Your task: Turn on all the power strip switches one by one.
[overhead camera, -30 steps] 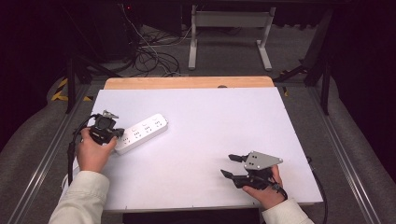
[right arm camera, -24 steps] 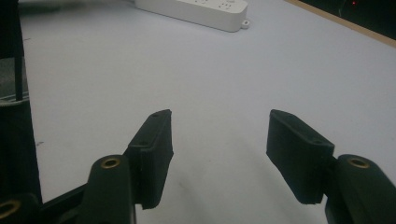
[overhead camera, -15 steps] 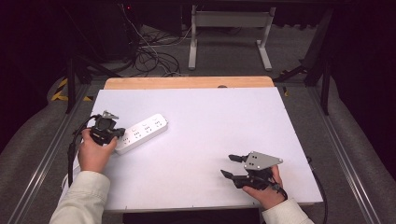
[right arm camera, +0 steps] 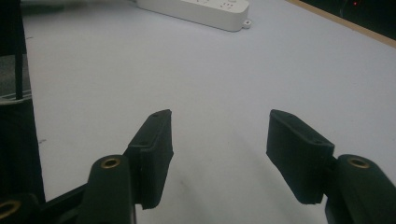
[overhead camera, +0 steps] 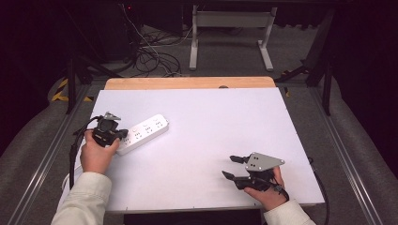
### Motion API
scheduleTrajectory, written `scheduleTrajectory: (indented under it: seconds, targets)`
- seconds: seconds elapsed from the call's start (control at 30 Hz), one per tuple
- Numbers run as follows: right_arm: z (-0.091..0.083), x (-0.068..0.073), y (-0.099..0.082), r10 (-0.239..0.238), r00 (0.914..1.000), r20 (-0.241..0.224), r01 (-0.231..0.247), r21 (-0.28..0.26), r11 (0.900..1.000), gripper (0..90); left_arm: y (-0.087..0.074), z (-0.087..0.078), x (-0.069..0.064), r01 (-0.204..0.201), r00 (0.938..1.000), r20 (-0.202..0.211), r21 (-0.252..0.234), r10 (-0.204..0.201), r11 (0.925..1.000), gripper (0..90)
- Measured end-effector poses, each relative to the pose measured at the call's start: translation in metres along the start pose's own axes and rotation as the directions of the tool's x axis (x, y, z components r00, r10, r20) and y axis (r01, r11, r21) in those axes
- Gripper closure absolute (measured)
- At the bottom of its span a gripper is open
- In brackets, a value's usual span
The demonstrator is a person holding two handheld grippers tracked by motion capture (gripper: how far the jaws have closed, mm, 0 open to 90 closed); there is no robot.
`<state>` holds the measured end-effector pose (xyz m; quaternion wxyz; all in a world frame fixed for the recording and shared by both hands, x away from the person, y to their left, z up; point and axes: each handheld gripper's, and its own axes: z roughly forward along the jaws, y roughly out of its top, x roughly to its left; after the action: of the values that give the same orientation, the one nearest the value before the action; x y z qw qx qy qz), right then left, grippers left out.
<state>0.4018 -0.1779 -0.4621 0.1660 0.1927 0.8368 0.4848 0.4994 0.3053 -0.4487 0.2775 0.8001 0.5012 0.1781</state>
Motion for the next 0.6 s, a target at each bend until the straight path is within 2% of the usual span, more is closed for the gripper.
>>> scheduleTrajectory:
  seconds: [0.07,0.17,0.23,0.37,0.43,0.53,0.6]
  targets:
    - [0.0000,-0.0002,-0.0001,0.001,1.0000,0.000,-0.001,0.001,1.0000,41.3,0.0002,0.0001,-0.0026,-0.011,0.9997,-0.023,0.002,0.011,0.9999,89.9]
    - [0.0001,-0.0002,0.0000,-0.004,1.0000,-0.002,0.004,0.001,1.0000,41.3,-0.0006,-0.0001,-0.0013,-0.009,0.9994,-0.034,-0.005,0.009,0.9999,89.9]
    - [0.0001,-0.0002,-0.0001,-0.003,1.0000,-0.002,0.003,0.002,1.0000,41.3,-0.0021,-0.0008,0.0009,0.002,0.9995,-0.032,-0.011,-0.003,0.9999,89.9]
    - [0.0012,-0.0001,0.0000,-0.003,1.0000,-0.004,0.004,0.005,1.0000,41.3,-0.0021,-0.0004,-0.0010,-0.014,0.9988,-0.048,-0.008,0.014,0.9999,89.9]
    - [0.0013,0.0004,0.0001,-0.004,1.0000,-0.003,0.004,0.005,1.0000,41.3,-0.0024,-0.0001,-0.0009,-0.006,0.9990,-0.045,-0.010,0.006,0.9999,90.0]
    - [0.0007,0.0003,0.0000,-0.002,1.0000,-0.003,0.002,0.002,1.0000,41.3,-0.0022,0.0003,-0.0039,-0.018,0.9976,-0.067,-0.004,0.018,0.9998,89.9]
    - [0.0010,0.0003,0.0000,-0.002,1.0000,-0.004,0.002,0.003,1.0000,41.3,-0.0024,0.0006,-0.0027,-0.013,0.9981,-0.060,-0.006,0.013,0.9999,90.0]
